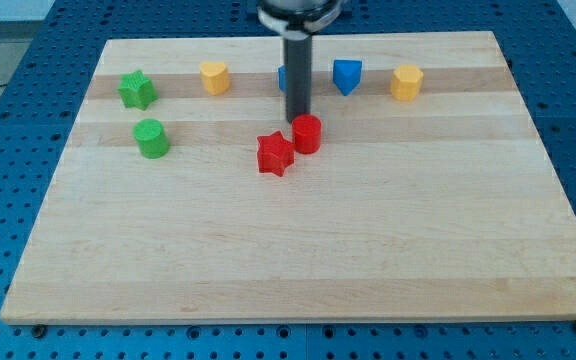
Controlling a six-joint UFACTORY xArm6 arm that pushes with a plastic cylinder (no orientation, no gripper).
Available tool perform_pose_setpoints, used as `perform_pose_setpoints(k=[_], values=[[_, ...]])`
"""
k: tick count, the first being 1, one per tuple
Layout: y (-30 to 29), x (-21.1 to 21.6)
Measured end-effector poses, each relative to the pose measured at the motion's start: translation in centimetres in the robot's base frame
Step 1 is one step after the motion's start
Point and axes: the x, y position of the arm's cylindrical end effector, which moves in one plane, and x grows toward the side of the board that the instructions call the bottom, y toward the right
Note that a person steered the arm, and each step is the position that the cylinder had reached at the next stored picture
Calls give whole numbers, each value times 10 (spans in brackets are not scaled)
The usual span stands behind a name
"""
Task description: Place the red star parallel to the left of the red circle
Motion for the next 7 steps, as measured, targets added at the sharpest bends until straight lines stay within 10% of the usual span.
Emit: perform_pose_setpoints(k=[2,7], values=[[79,34],[-73,77]])
